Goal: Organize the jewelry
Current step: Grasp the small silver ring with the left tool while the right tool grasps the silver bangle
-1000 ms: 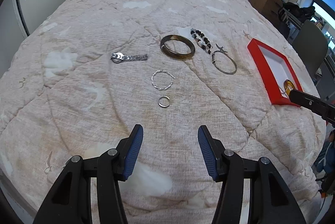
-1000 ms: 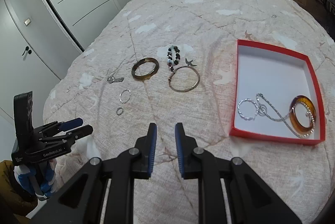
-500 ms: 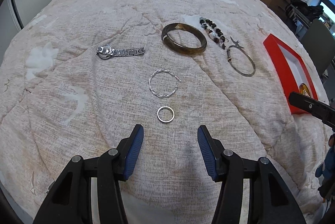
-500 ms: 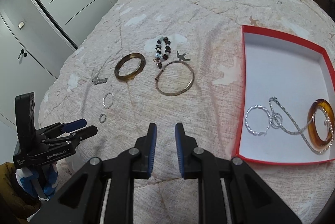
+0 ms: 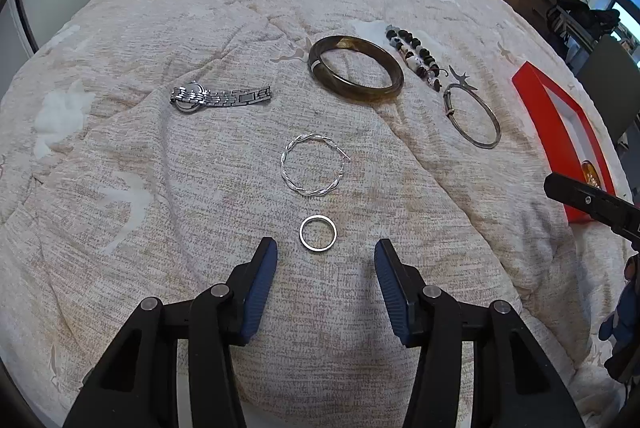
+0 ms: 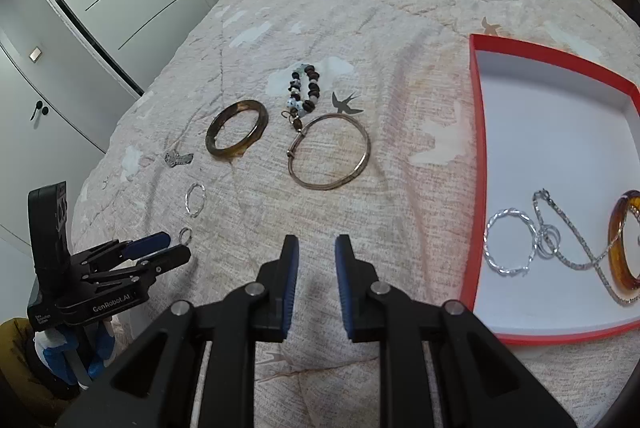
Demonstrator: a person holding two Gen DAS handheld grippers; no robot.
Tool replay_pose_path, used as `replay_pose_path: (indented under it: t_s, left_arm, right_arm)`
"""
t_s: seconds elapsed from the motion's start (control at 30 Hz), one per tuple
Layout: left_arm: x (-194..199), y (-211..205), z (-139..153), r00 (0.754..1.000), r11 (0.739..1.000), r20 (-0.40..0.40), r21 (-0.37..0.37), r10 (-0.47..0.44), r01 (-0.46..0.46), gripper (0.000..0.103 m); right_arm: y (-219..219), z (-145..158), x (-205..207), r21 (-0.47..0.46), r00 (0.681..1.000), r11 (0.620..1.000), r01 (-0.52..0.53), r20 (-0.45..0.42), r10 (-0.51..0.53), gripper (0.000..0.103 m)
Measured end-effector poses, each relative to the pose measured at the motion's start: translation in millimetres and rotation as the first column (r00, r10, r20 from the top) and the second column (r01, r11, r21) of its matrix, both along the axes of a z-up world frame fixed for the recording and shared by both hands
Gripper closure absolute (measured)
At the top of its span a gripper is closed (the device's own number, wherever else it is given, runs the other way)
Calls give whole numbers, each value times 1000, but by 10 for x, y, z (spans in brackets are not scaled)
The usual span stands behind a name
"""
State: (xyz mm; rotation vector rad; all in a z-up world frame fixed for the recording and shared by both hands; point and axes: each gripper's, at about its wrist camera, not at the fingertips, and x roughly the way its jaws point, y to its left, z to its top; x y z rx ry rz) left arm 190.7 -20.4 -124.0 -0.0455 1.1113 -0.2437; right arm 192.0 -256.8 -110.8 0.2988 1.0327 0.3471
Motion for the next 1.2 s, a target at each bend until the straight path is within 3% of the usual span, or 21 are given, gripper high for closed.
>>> replay_pose_path:
  t_s: [0.17, 0.47, 0.67, 1.03, 1.2]
  left_arm:
    - [31, 15, -32, 1000, 1000, -6, -3, 0, 0, 55]
    - [75, 4, -94, 1000, 1000, -11, -4, -14, 14, 69]
    - [104, 27, -113, 1000, 1000, -12, -10, -16, 16, 73]
    - [153, 36, -167, 1000, 1000, -19, -20, -17, 16, 83]
    - [159, 57, -181, 1000, 999, -18, -27, -17, 16, 83]
  right_arm:
    - [-7, -24, 50, -1, 1000, 1000, 11, -2, -11, 73]
    - [2, -76, 178, 6, 1000, 1000, 28, -13, -28, 73]
    - [35, -138, 324, 1, 999, 999, 35, -34, -35, 73]
    - [31, -287, 543, 84, 992, 992, 98, -83, -91, 73]
    - [60, -336, 629, 60, 986, 990, 131, -108, -124, 73]
